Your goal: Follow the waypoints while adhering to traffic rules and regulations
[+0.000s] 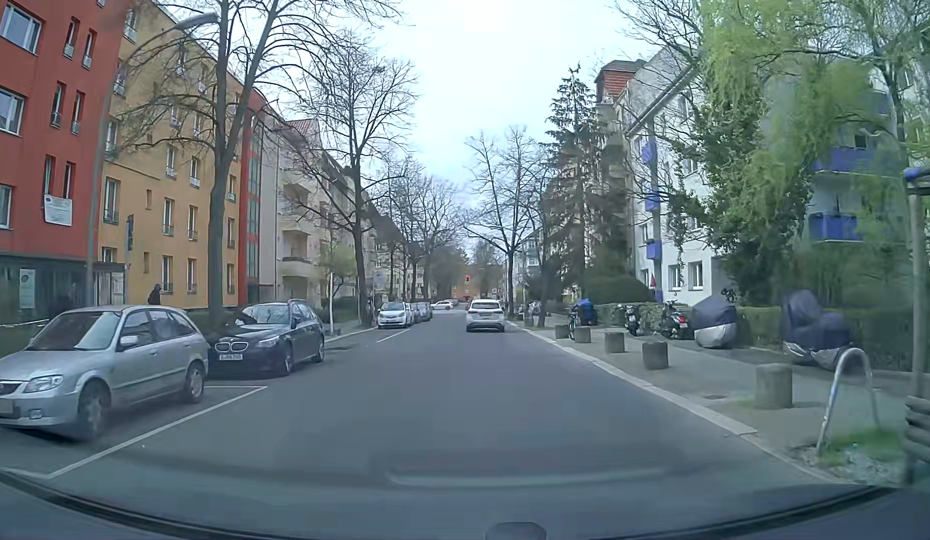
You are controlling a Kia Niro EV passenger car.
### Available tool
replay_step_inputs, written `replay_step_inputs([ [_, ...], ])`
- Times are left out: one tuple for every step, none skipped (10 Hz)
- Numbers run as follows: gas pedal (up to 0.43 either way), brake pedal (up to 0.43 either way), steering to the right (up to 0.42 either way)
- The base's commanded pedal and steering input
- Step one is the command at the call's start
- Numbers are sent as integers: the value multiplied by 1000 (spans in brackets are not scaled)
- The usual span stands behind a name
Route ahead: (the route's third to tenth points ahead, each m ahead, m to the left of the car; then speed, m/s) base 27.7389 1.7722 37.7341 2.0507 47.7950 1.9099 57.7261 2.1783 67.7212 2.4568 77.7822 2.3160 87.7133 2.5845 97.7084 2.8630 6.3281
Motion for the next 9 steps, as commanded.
replay_step_inputs([
  [39, 0, 26],
  [39, 0, 24],
  [39, 0, 21],
  [39, 0, 17],
  [39, 0, 16],
  [47, 0, 16],
  [59, 0, 16],
  [59, 0, 15],
  [59, 0, 12],
])
